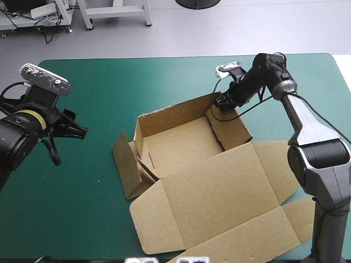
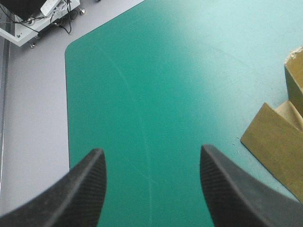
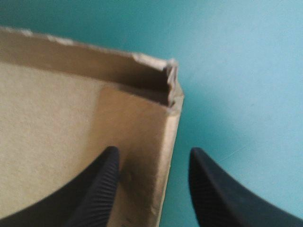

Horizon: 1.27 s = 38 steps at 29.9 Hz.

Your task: Fold the box

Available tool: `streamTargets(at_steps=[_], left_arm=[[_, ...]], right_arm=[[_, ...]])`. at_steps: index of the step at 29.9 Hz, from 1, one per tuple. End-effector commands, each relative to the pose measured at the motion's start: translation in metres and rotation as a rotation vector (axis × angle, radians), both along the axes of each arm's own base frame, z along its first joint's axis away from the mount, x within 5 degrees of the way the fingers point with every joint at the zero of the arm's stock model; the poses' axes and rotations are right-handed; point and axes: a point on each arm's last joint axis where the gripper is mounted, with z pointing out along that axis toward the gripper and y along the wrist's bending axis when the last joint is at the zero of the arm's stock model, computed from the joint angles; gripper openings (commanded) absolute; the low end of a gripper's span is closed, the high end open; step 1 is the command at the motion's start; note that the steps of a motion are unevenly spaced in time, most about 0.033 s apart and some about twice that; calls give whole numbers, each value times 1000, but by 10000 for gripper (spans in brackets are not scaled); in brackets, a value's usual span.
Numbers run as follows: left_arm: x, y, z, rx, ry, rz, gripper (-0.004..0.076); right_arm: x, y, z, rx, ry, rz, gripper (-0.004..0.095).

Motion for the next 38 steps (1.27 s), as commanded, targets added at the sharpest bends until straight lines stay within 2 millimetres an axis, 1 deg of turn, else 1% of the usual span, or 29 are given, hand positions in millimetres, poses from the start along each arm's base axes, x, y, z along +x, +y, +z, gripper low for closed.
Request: streamTargets(at_steps=[1,2,5,9,14,17,23,26,28,34,38], left_arm=[[-2,3,13,-12,-100,-1,419],[-1,3,13,-13,-105,-4,419],[-1,2,15,-17,-120,-12,419],[0,2,15,-26,-126,-10,419],[0,2,15,-26,-126,-10,419],[0,2,15,-26,-126,-10,419],[0,2,15,-29,-122,-12,419],[-1,2,14,-31,-117,-11,419],[-1,1,14,-36,-112,-12,419],[-1,1,14,-43,-108,-16,419],[-1,-1,13,-57,-101,-23,419]], right_arm=[[-21,-4,79,60,-168,-38,664],[-26,-5,87,63,-186,-35,682],[-38,-8,101,61,-212,-36,676],[-51,-10,98,54,-180,-36,672],[-63,-13,76,24,-90,-38,672],[-68,-11,64,-21,-53,-26,672],[-74,4,49,-151,-42,35,671],[-73,7,42,-183,-27,33,671],[-70,7,35,-194,-11,28,644],[-64,8,16,-211,41,30,485],[-58,9,2,-226,75,24,432]])
